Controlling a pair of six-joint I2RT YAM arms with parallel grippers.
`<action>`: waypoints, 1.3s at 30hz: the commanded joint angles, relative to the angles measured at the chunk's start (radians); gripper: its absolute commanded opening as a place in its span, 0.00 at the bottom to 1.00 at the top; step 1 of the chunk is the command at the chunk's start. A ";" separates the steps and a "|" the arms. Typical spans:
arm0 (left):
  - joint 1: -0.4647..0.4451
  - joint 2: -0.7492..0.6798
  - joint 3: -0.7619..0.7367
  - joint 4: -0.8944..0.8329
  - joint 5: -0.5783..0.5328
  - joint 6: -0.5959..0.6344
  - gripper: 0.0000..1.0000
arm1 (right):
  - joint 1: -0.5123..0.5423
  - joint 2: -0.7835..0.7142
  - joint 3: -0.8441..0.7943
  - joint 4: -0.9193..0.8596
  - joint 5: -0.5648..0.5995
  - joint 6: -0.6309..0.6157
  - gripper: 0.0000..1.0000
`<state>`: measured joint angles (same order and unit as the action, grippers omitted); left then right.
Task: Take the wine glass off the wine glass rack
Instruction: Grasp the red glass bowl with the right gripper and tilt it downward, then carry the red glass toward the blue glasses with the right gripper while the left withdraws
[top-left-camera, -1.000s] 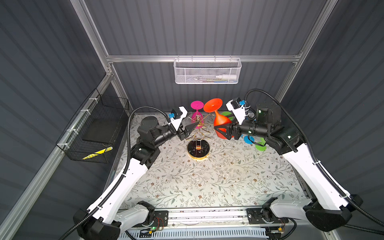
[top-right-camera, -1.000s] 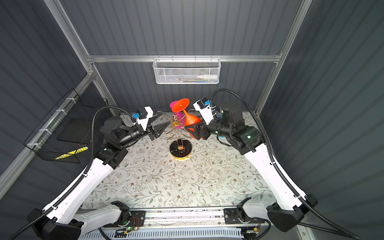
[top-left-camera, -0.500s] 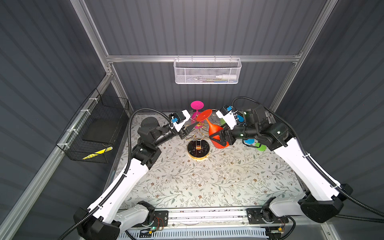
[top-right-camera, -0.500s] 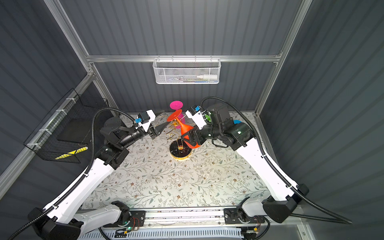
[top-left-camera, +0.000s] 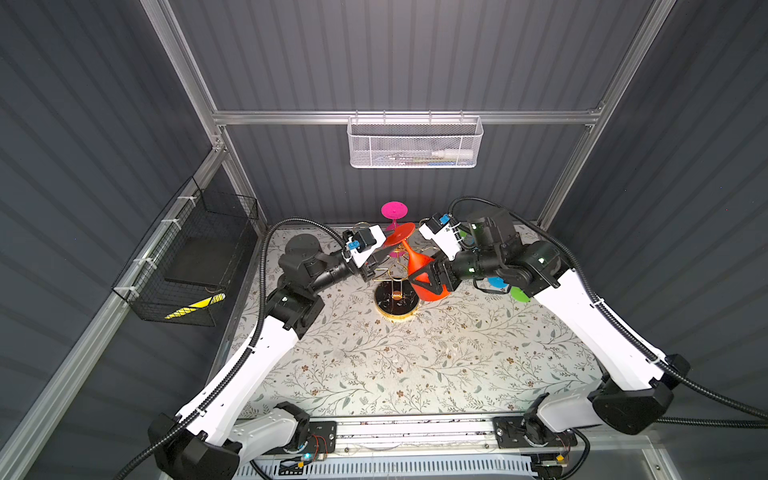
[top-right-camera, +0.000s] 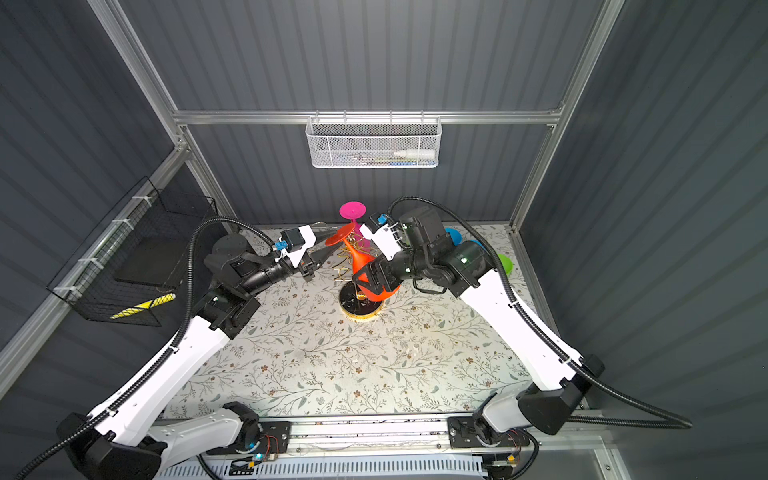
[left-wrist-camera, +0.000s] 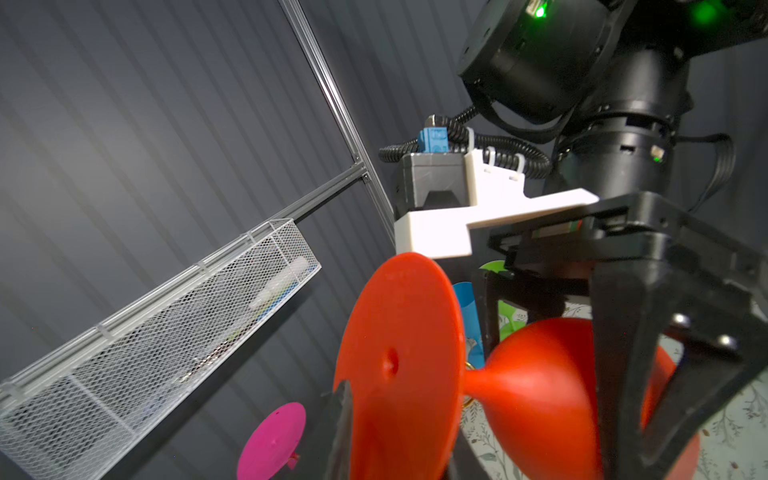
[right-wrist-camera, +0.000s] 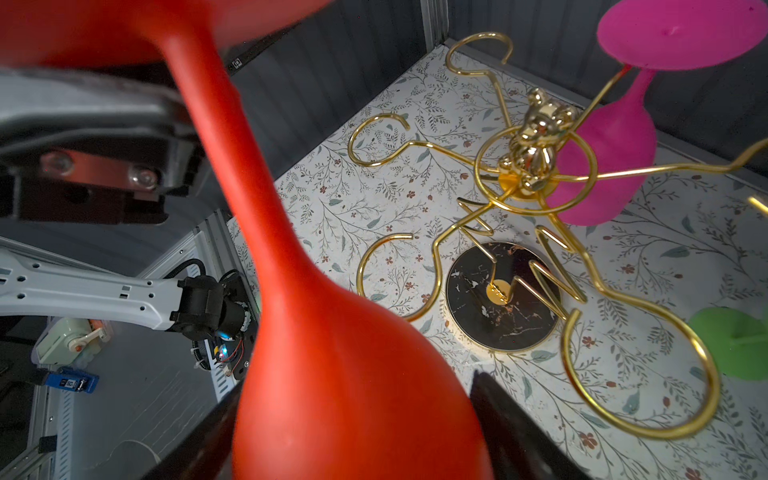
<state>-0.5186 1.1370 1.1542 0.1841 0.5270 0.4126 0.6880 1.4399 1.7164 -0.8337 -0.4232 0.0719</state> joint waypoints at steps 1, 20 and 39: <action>-0.007 -0.011 0.003 0.002 0.009 -0.015 0.14 | 0.010 0.001 0.024 -0.020 -0.012 0.006 0.58; -0.007 -0.063 -0.024 -0.031 -0.279 -0.461 0.00 | -0.245 -0.423 -0.452 0.615 -0.185 0.351 0.99; -0.007 -0.084 -0.037 -0.032 -0.289 -0.503 0.00 | -0.229 -0.405 -0.488 0.683 -0.090 0.432 0.72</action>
<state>-0.5278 1.0698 1.1122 0.1276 0.2485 -0.0669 0.4446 1.0161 1.2083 -0.2024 -0.5011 0.4820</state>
